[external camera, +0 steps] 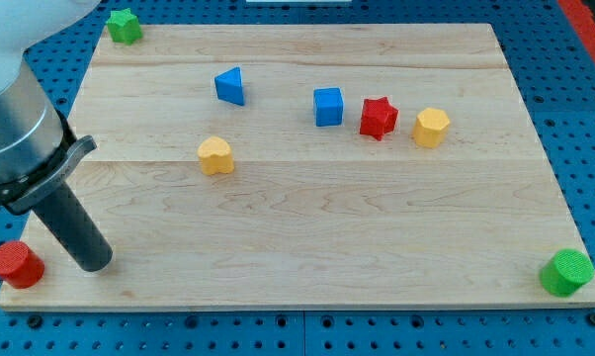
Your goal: Move your arm towards center
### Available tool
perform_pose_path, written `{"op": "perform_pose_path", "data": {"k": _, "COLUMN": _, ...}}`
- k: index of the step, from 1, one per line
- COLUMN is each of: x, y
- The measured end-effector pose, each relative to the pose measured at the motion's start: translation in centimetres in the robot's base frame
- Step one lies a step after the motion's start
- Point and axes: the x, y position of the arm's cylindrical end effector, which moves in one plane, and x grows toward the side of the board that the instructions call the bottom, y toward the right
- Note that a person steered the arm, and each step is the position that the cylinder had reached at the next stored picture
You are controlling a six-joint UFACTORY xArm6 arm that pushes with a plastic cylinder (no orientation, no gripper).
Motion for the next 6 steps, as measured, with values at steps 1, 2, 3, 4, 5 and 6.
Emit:
{"op": "perform_pose_path", "data": {"k": 1, "x": 0.0, "y": 1.4}}
{"op": "perform_pose_path", "data": {"k": 2, "x": -1.5, "y": 4.6}}
{"op": "perform_pose_path", "data": {"k": 3, "x": -4.1, "y": 5.4}}
{"op": "perform_pose_path", "data": {"k": 4, "x": -8.0, "y": 8.2}}
{"op": "perform_pose_path", "data": {"k": 5, "x": -8.4, "y": 17.2}}
{"op": "perform_pose_path", "data": {"k": 6, "x": -9.8, "y": 23.5}}
